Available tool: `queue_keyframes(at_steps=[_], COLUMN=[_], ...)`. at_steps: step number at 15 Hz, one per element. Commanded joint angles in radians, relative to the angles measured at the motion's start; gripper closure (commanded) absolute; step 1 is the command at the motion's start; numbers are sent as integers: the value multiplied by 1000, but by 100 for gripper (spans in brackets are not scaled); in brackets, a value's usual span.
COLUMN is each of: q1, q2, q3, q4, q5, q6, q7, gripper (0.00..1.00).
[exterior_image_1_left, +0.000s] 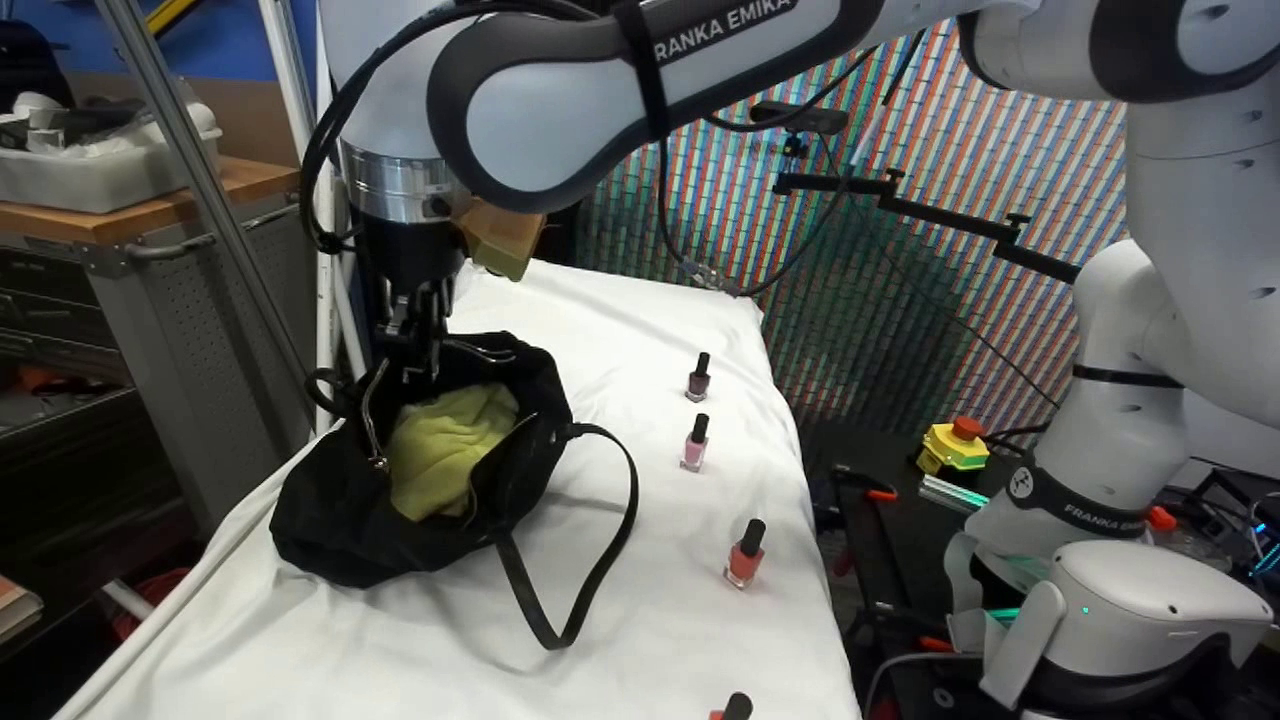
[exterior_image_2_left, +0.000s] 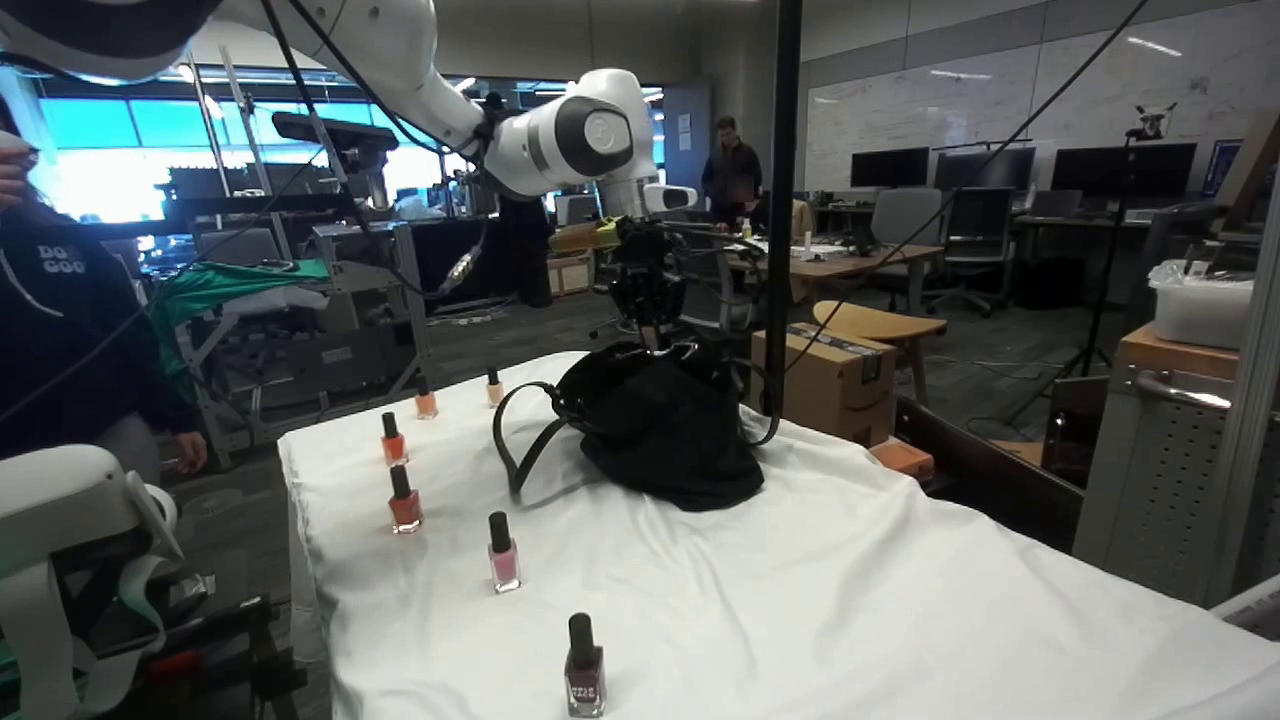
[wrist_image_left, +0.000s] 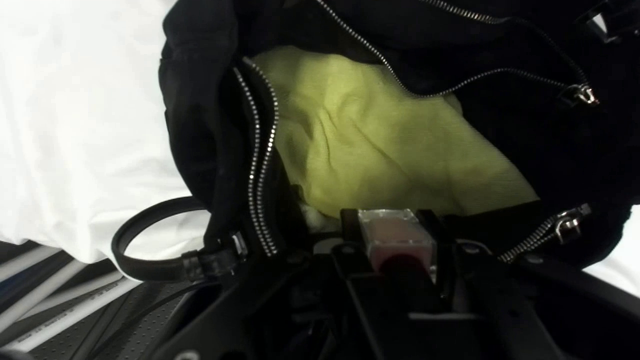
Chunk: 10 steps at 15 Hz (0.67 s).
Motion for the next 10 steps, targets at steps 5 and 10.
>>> queue_keyframes(at_steps=[5,10], q1=[12,13], q2=[122,-11], q3=[-32,-33], q4=[195,46], q5=[-11,3], q6=[-82,-52], q7=[32,103], gripper=[2,0])
